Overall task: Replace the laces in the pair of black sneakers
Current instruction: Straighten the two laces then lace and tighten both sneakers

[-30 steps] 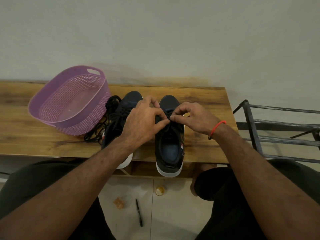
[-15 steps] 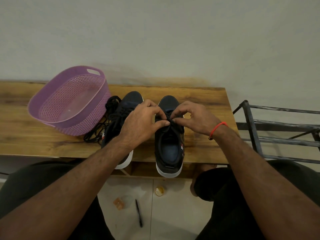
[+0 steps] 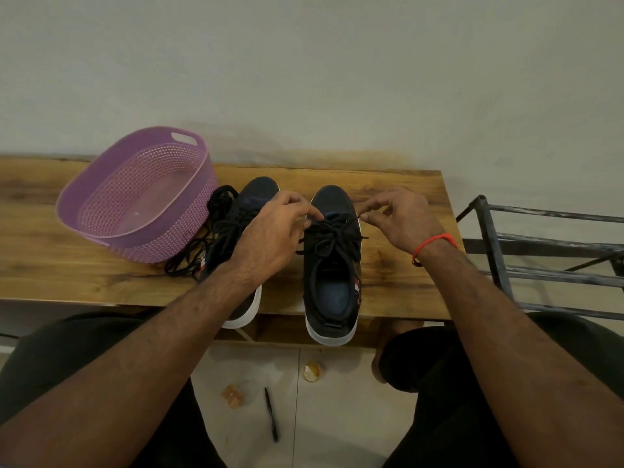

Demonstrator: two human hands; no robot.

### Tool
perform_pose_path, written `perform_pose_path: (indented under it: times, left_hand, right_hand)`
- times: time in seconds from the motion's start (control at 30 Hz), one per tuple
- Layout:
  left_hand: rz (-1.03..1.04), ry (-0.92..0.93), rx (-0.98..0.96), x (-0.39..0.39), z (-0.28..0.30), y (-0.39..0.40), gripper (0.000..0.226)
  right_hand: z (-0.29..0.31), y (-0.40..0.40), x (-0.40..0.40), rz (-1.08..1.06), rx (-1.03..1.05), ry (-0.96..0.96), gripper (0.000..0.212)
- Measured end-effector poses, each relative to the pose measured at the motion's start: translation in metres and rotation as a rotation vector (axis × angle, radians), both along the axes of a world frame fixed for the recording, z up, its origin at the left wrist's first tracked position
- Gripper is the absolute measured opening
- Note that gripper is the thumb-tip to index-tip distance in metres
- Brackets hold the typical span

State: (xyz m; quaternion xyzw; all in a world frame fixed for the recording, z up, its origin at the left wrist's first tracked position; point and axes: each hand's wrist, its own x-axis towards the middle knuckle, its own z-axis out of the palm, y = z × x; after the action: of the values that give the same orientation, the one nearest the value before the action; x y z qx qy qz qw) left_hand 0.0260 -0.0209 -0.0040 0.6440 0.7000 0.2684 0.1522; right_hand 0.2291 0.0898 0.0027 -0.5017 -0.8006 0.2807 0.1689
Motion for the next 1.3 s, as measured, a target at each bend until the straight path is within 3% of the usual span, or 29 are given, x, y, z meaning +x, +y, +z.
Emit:
perform_pose_path:
  times: [0.33,0.5,0.63,0.93,1.13,1.3]
  left_hand:
    - [-0.015,0.003,0.02,0.002,-0.006,0.002,0.021]
    - [-0.045,0.058,-0.004,0.004,-0.005,0.001,0.022]
    - [-0.057,0.142,0.007,0.006,-0.006,0.0,0.025]
    - [-0.026,0.261,0.039,0.005,-0.007,0.001,0.017]
    - [-0.009,0.406,0.165,0.006,-0.009,-0.003,0.022]
    - [-0.035,0.416,0.189,0.008,-0.014,-0.007,0.026]
  right_hand:
    - [-0.003,0.001,0.001,-0.23,0.095,0.036,0.005]
    - [0.008,-0.005,0.001,0.05,0.023,-0.099,0.004]
    - [0.016,-0.02,-0.002,0.287,-0.045,-0.222,0.016]
    - [0.006,-0.026,-0.009,0.302,-0.017,-0.136,0.019]
    - [0.011,-0.027,-0.007,0.293,0.031,-0.235,0.01]
    - [0.016,-0.032,-0.006,0.3,0.092,-0.278,0.01]
